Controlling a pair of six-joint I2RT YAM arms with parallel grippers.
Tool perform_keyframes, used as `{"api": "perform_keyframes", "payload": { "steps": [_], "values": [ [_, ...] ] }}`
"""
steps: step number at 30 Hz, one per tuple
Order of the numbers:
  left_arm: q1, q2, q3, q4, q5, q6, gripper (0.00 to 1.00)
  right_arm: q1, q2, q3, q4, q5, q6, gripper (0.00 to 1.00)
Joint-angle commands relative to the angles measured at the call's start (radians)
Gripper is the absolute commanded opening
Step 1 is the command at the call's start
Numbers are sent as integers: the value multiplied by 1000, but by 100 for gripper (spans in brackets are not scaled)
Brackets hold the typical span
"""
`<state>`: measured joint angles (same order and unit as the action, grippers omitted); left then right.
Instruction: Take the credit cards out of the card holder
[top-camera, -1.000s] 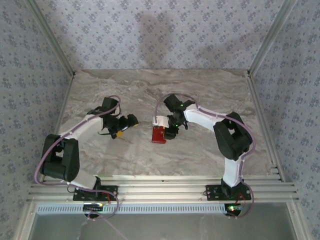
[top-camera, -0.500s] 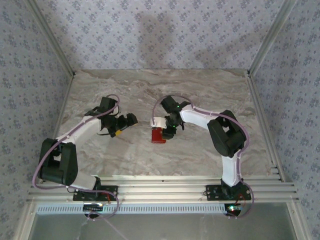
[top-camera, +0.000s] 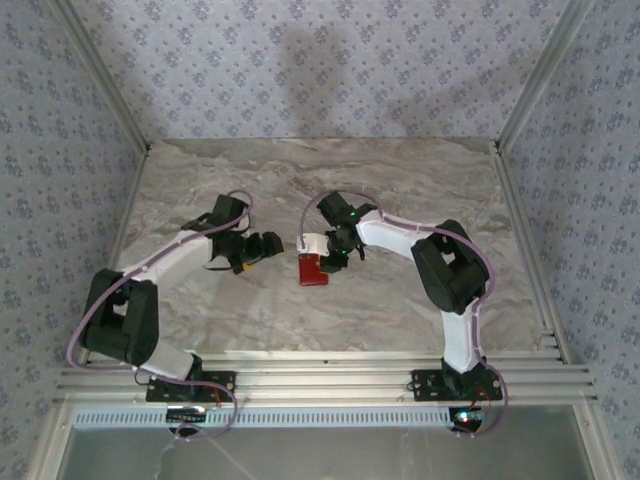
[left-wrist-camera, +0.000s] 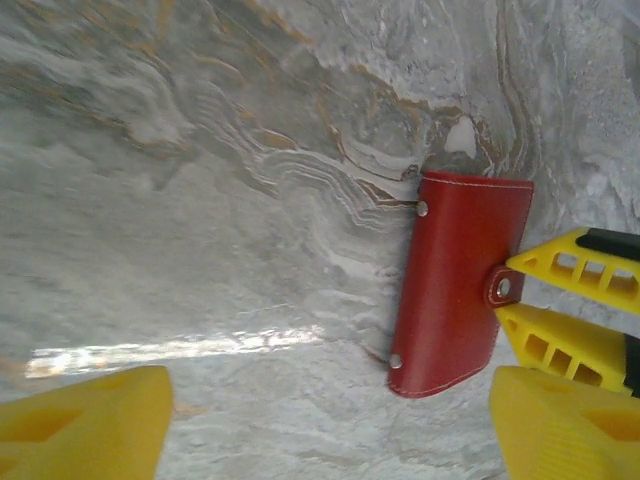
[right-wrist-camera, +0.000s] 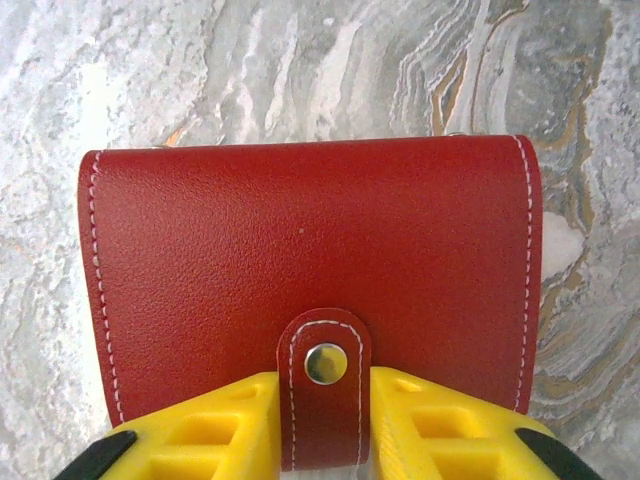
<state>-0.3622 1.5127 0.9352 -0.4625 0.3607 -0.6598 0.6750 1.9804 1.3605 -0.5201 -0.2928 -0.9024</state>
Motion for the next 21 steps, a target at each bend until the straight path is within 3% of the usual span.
{"api": "perform_keyframes", "payload": {
  "steps": [1, 7, 21],
  "values": [
    [-29, 60, 48, 37, 37, -31, 71, 13, -11, -27, 40, -20, 41, 26],
    [-62, 144, 50, 133, 105, -97, 44, 22, -50, -89, 152, -51, 119, 22],
    [-110, 280, 63, 283, 215, -195, 18, 44, -89, -159, 271, -77, 196, 15]
  ]
}}
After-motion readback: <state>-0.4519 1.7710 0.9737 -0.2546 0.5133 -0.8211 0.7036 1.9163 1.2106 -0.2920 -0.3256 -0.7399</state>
